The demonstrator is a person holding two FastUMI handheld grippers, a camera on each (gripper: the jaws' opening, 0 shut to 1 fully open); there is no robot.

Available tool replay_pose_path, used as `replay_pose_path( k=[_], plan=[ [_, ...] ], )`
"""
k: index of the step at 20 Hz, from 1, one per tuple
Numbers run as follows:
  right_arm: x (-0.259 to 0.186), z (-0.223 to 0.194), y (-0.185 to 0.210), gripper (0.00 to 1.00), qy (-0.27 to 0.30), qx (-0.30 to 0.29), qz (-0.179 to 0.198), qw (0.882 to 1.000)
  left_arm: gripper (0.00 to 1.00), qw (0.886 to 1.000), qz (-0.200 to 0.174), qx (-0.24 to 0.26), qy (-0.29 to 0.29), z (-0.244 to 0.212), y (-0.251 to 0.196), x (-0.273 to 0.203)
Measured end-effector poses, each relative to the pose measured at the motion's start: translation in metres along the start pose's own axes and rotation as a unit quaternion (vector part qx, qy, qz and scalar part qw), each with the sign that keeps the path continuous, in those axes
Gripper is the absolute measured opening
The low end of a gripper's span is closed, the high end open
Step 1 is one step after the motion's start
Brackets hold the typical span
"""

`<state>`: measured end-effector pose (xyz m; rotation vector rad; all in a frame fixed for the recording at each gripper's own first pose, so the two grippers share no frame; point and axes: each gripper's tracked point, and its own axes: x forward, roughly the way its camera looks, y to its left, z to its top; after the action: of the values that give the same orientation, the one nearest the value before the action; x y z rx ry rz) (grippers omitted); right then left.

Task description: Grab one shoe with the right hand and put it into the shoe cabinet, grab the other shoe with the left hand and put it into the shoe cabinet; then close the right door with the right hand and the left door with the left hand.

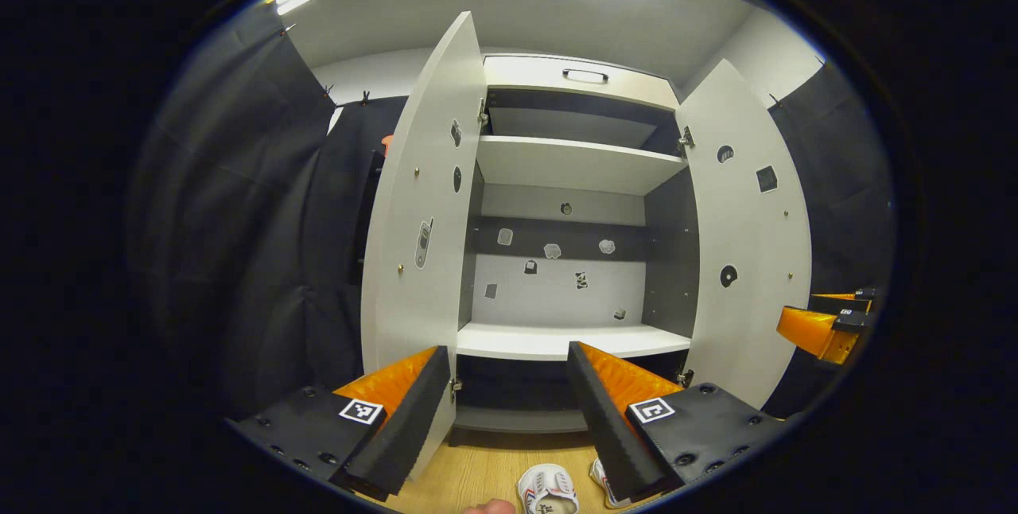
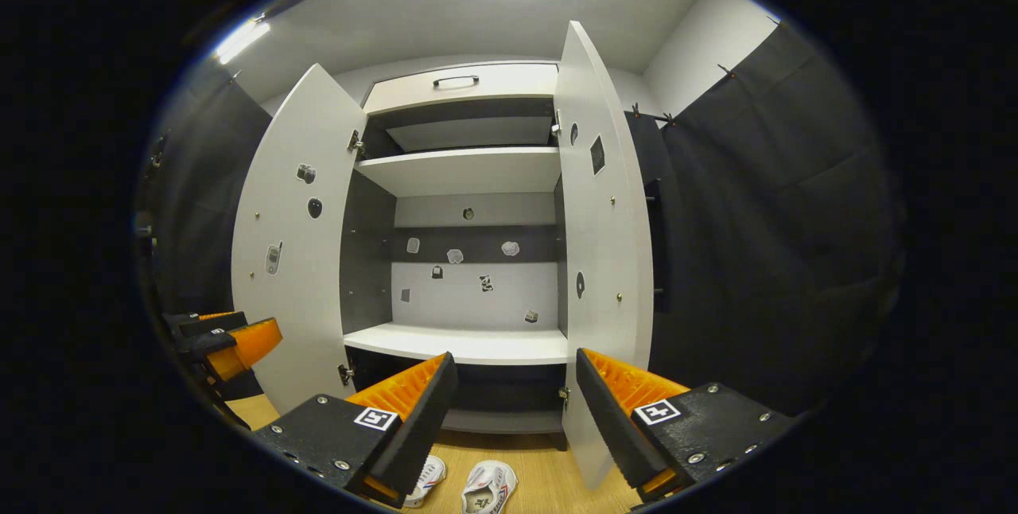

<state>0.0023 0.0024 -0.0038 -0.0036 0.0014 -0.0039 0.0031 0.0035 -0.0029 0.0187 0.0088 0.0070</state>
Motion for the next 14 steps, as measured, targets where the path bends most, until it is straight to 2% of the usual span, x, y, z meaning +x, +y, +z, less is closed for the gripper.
replay_pose_path(
  k=[10,14],
  plan=[
    [0.011,-0.007,0.005,0.92,0.003,-0.014,0.002,1.000,0.96,1.000,0.001,0.000,0.000,0.000,0.000,0.000],
    [0.023,-0.035,0.011,0.92,0.027,-0.029,0.009,0.999,0.96,1.000,0.003,-0.001,0.001,-0.001,0.002,-0.001]
  ],
)
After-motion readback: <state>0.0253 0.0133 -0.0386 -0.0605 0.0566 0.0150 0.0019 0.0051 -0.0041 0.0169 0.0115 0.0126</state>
